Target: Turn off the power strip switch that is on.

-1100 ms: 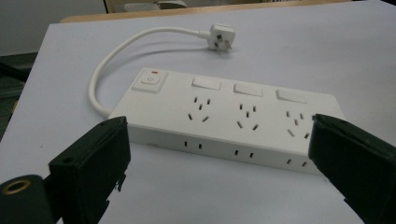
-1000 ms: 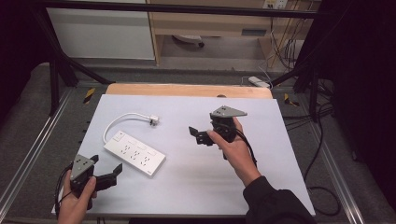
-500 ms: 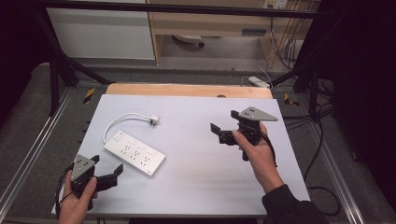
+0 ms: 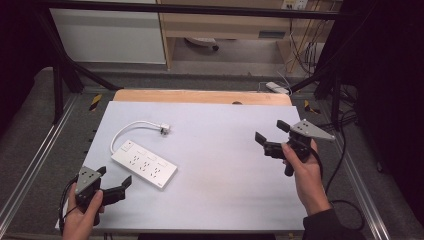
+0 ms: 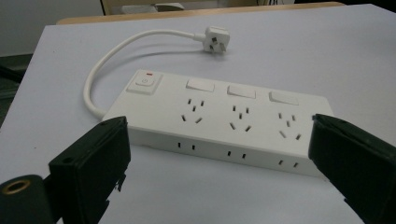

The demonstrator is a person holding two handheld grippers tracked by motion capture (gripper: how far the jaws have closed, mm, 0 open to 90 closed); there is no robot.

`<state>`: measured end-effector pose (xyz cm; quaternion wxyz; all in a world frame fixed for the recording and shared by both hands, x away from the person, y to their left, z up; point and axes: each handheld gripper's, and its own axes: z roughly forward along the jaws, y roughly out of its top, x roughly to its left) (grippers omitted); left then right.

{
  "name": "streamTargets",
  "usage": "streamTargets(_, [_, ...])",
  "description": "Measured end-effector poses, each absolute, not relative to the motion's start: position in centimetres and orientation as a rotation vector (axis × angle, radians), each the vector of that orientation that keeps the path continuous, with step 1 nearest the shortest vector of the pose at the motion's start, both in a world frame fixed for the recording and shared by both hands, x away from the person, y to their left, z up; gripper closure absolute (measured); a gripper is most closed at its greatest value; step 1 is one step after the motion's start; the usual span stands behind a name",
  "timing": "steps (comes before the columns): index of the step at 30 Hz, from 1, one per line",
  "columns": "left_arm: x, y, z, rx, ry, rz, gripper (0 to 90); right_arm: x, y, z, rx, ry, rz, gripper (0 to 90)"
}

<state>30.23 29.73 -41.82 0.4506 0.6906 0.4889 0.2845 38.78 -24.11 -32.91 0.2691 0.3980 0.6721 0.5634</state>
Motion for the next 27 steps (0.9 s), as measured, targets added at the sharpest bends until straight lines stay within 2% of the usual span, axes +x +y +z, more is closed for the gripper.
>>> streamTargets(14, [30.3,29.8,-41.8,1.708,1.209,0.700,5.5,36.8,-29.7,-35.0,1.149,1.617,1.490,2.2])
streamTargets(27, [30.3,29.7,-41.8,1.709,1.208,0.700,5.5,35.5,-31.9,-38.3,1.211,1.602,1.434,2.2])
